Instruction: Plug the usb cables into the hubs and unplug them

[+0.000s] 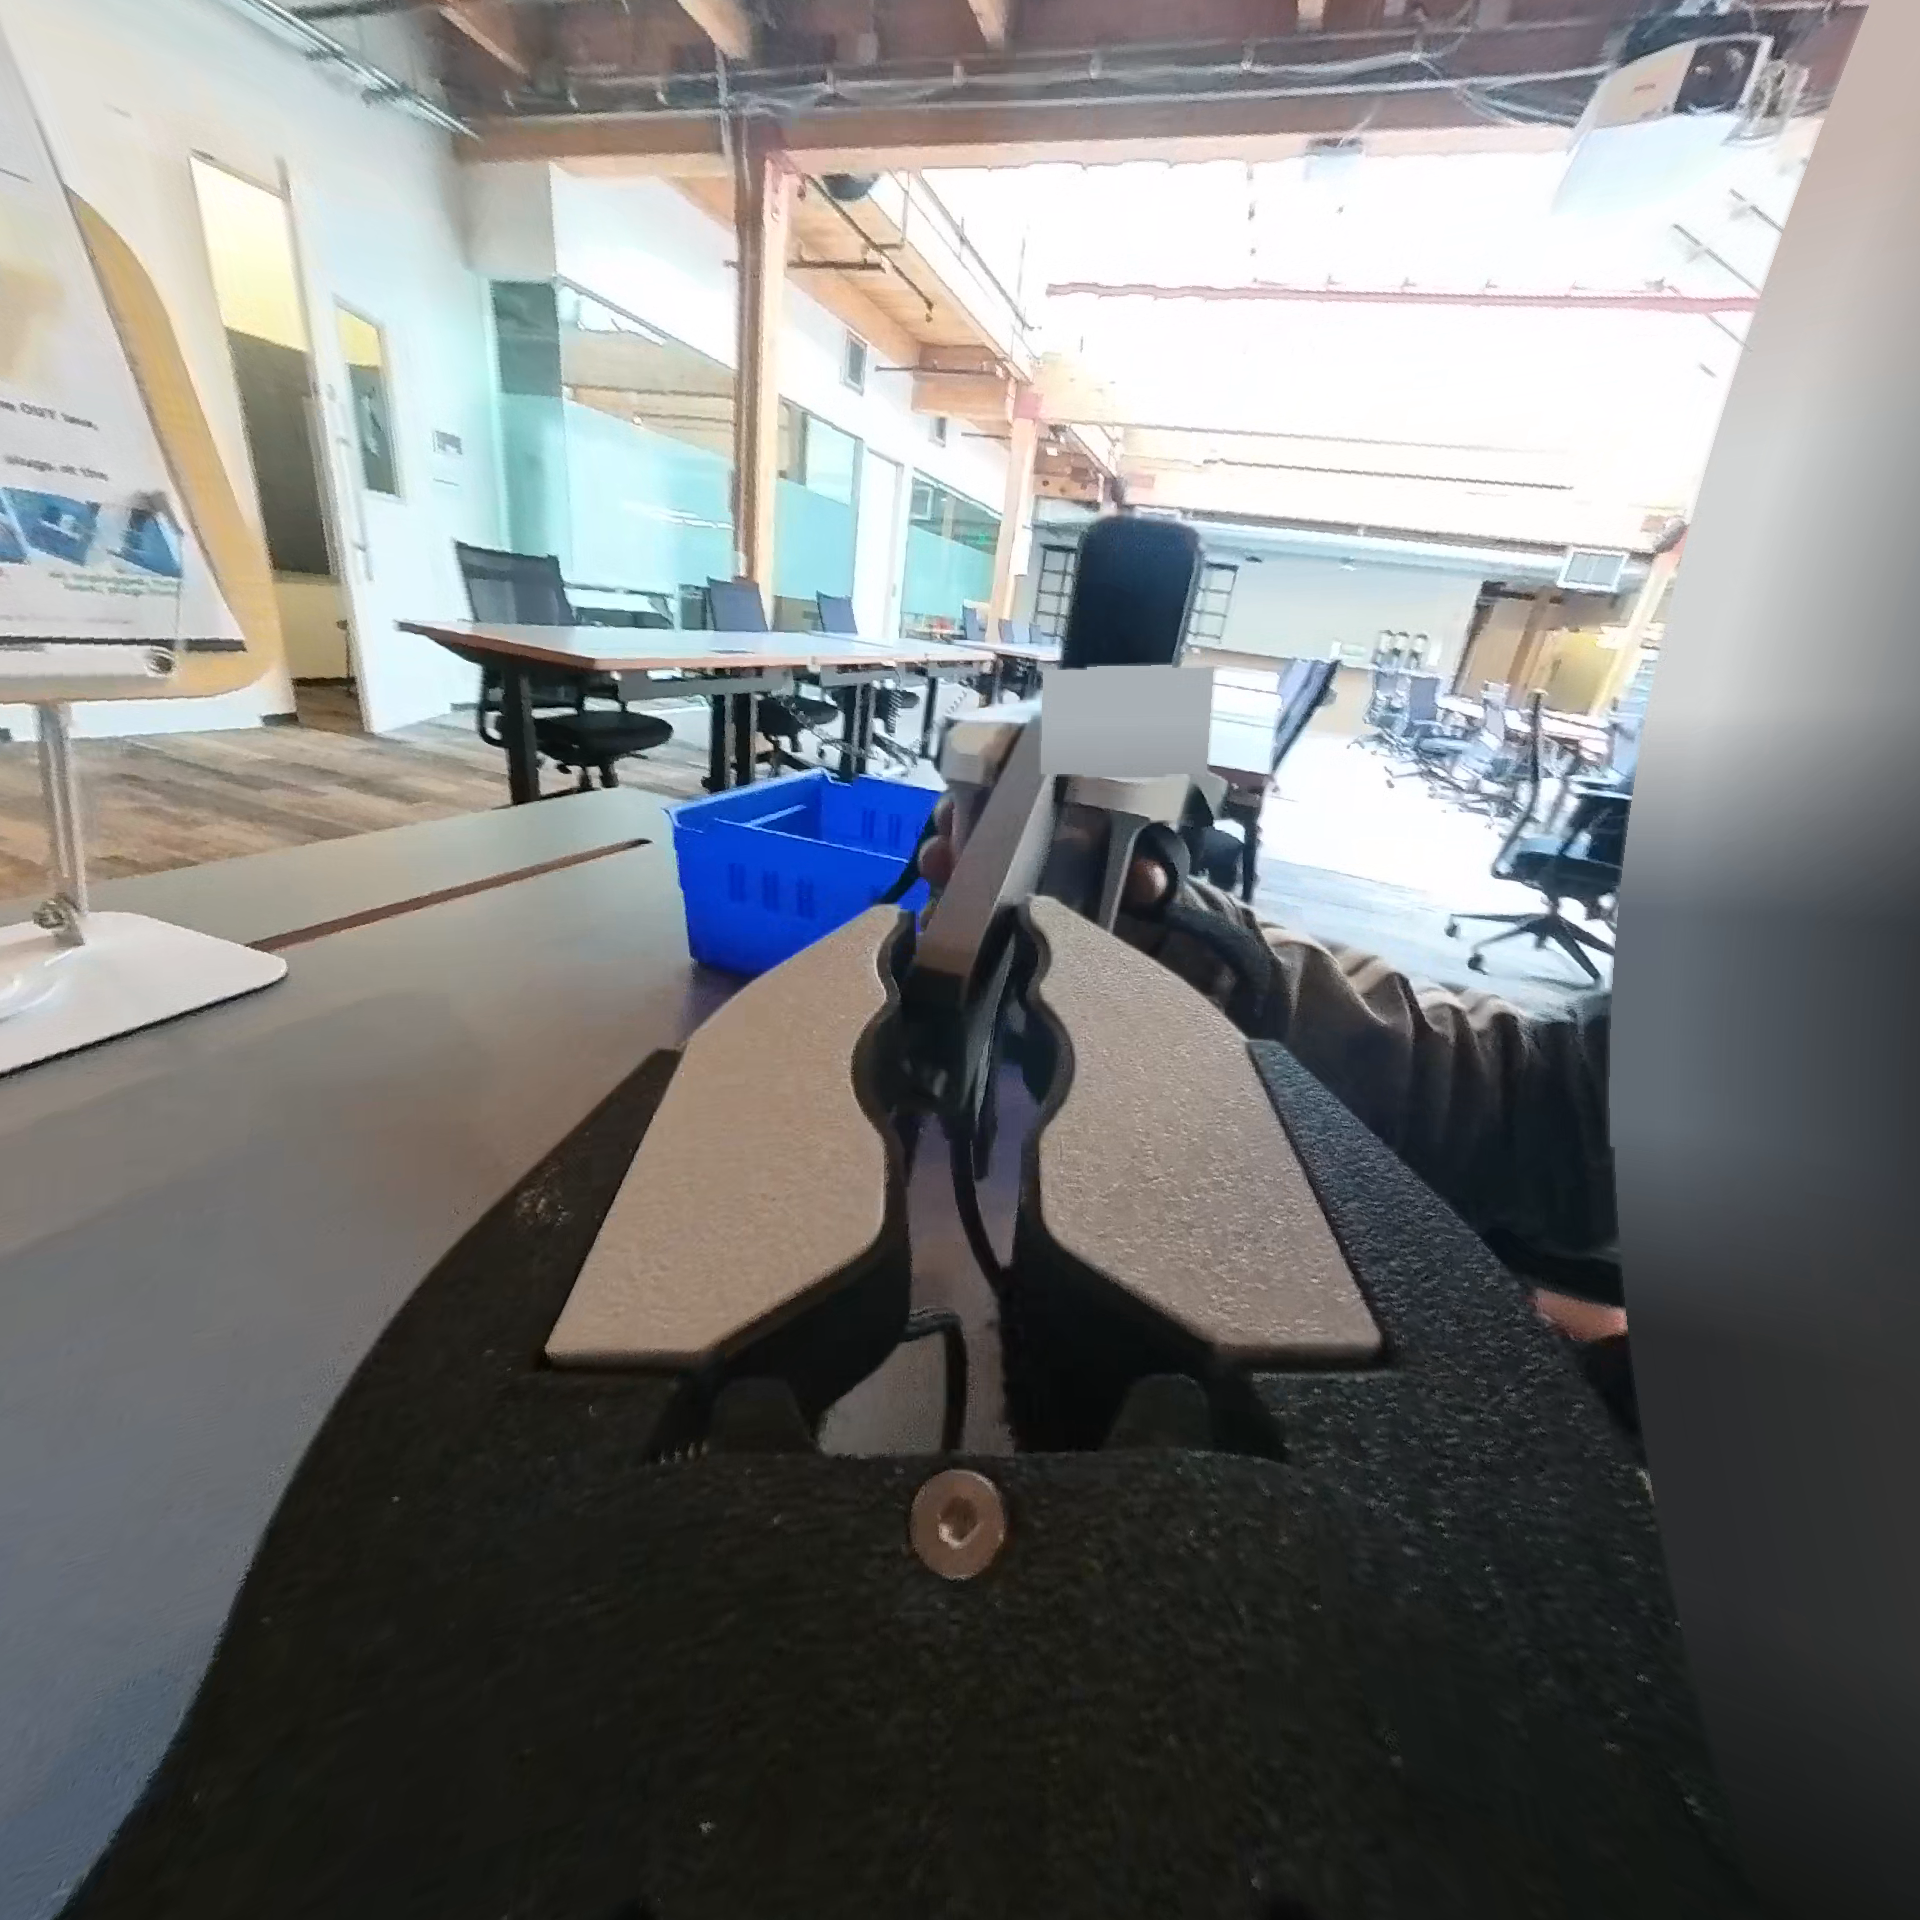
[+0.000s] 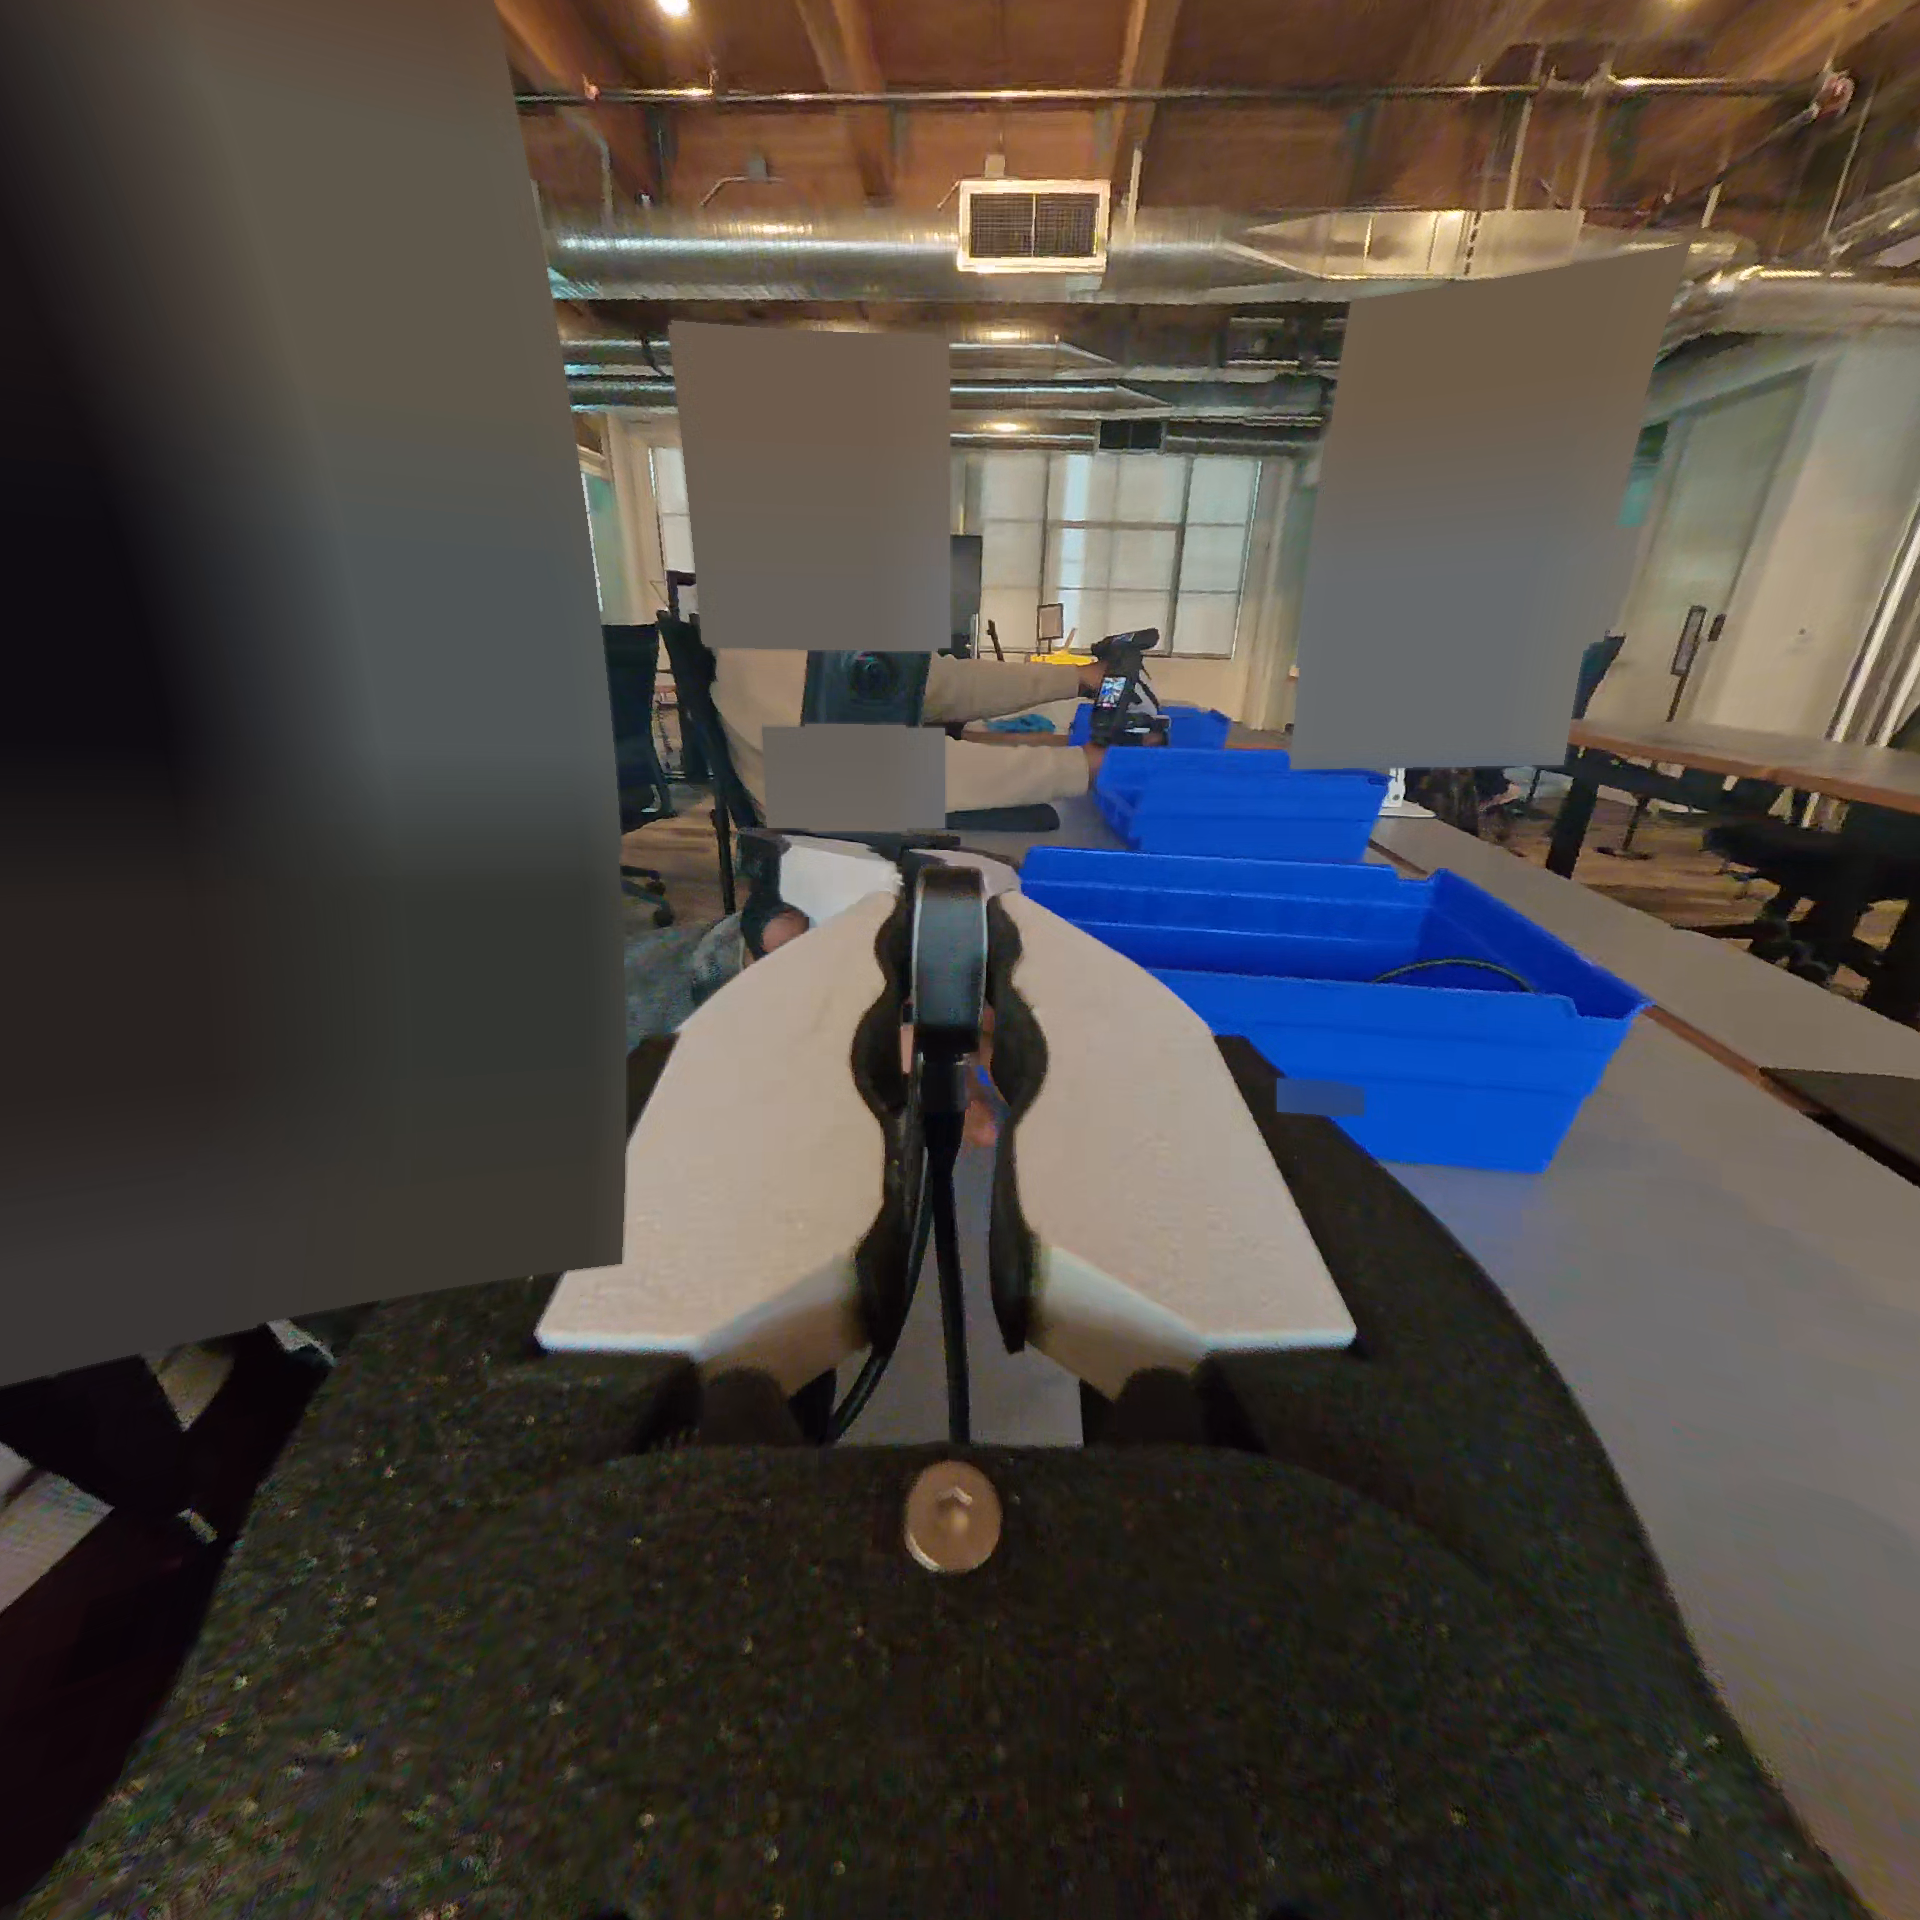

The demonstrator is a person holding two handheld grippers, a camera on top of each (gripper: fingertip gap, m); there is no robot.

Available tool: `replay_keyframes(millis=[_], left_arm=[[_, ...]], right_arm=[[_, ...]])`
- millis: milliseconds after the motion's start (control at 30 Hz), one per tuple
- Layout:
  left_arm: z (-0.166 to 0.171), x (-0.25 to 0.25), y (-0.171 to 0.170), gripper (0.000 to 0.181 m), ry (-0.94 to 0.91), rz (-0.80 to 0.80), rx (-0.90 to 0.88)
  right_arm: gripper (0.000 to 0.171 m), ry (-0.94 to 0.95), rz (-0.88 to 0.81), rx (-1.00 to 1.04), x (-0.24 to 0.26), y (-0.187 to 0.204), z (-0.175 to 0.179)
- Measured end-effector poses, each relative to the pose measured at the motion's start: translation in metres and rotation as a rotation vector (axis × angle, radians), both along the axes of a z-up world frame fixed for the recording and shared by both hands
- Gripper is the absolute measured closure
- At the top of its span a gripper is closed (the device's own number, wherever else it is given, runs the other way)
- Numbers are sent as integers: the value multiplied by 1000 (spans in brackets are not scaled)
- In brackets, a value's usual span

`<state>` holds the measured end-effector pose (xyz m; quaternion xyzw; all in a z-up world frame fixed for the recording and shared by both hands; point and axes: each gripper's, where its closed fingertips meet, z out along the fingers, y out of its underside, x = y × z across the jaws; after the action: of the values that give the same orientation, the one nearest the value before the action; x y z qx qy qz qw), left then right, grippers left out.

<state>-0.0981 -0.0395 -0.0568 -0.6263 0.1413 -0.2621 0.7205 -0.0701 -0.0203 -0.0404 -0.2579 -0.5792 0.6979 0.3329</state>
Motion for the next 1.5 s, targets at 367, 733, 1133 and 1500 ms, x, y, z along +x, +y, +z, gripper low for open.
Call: replay_keyframes(millis=[367,733,1133,1500], left_arm=[[59,-33,-9,170,48,181,166],[180,-135,-60,169,339,692,388],[171,-238,-82,170,420,999,234],[32,-298,-53,169,436,1166,-72]], right_arm=[[119,-165,-271,15,5,52,3],[122,-170,-632,223,55,99,27],[125,-240,-701,346,59,103,15],[125,-245,-736,435,57,92,21]])
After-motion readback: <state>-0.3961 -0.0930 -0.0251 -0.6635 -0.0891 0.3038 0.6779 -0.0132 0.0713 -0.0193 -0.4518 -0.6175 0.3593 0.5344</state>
